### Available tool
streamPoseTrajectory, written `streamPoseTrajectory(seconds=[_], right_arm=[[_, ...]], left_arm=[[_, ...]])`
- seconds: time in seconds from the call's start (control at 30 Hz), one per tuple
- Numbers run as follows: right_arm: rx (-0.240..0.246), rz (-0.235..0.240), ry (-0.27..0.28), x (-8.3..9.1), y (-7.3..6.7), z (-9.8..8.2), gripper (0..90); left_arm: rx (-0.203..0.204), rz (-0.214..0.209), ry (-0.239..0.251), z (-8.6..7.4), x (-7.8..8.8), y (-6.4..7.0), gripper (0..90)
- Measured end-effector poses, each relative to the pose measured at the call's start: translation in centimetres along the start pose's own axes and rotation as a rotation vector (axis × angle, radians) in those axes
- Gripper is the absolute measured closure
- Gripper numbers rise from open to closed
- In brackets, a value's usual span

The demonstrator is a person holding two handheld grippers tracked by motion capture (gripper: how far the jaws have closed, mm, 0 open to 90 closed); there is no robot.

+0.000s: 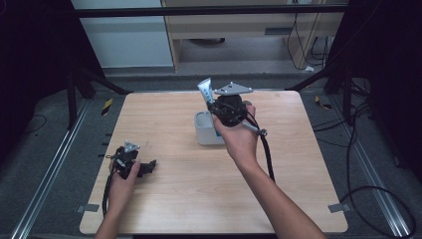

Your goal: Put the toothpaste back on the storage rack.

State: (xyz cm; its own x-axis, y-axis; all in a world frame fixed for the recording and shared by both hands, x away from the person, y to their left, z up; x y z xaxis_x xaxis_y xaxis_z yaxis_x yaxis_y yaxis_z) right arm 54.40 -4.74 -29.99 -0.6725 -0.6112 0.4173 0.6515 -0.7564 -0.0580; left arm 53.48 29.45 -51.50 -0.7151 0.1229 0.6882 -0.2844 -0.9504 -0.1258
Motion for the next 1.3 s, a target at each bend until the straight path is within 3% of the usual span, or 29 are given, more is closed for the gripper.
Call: streamPoseTrajectory(seconds=[0.83, 1.3], right_arm=[[-0.016, -0.058, 0.076, -1.9, 1.7, 2.0, 78.9], [-0.01, -0.058, 0.107, -2.7, 1.8, 2.4, 78.9]], left_arm=[[0.0, 0.0, 0.0, 0.0, 0.0, 0.0, 0.0], [-0.001, 0.0, 0.0, 0.0, 0.0, 0.0, 0.0]])
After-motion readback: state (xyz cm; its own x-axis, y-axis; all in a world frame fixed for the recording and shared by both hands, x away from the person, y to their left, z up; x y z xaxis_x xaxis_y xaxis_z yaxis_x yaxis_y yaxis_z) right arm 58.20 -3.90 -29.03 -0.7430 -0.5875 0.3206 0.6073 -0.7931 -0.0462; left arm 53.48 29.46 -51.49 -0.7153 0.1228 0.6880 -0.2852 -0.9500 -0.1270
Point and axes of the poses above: each handheld gripper's, and its own axes: x roughly backward along the jaws, z roughly out of its top, y roughly to its right, the point moved 1 cm from there along -x, roughly forward along the jaws, and after that the axes turned 9 degrees about z, right-handed, at the moved point
